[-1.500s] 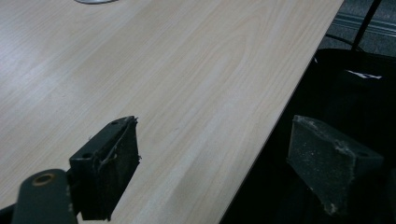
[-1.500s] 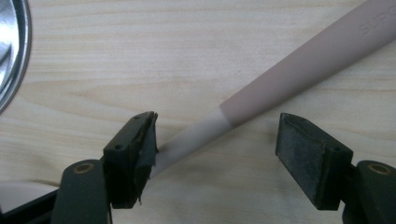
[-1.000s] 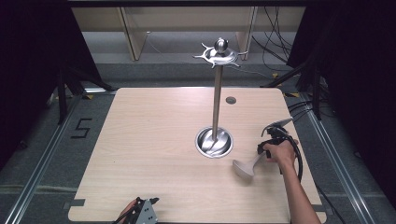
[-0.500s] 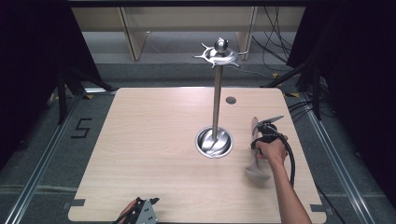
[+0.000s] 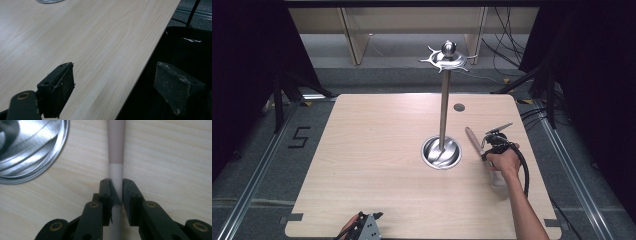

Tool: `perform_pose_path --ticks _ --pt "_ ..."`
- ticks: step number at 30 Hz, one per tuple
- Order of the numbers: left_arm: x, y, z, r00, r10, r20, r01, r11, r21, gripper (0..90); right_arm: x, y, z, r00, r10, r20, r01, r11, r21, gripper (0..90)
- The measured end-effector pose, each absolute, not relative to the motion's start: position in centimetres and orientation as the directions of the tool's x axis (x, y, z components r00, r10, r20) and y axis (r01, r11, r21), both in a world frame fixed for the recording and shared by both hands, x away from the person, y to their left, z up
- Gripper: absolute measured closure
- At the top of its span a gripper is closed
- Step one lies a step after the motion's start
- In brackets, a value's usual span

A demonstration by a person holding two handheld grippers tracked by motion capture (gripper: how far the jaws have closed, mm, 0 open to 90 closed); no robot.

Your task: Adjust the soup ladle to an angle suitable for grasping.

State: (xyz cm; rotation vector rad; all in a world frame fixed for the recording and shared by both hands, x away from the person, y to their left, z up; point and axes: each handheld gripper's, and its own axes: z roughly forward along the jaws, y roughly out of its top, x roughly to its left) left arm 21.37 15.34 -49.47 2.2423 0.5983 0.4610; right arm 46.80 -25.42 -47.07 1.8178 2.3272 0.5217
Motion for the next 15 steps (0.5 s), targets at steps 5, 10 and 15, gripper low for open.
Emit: perform_pose_path --ticks 5,10,15 --pt "21.5 15.4 -49.5 0.830 0.539 0.145 0.270 -0.615 0.741 15.5 47.2 -25.4 -47.2 -0.297 0.951 0.082 0.900 0.250 0.357 78.1" --pt "21.5 15.4 -49.5 0.829 0.540 0.145 0.271 -0.615 0.741 15.5 47.2 -24.8 -47.2 -0.286 0.954 0.091 0.915 0.244 0.321 77.5" --pt "21.5 15.5 -49.5 0.827 0.536 0.166 0.265 -0.634 0.727 15.5 47.5 -24.5 -47.6 -0.303 0.951 0.056 0.913 0.273 0.304 77.6"
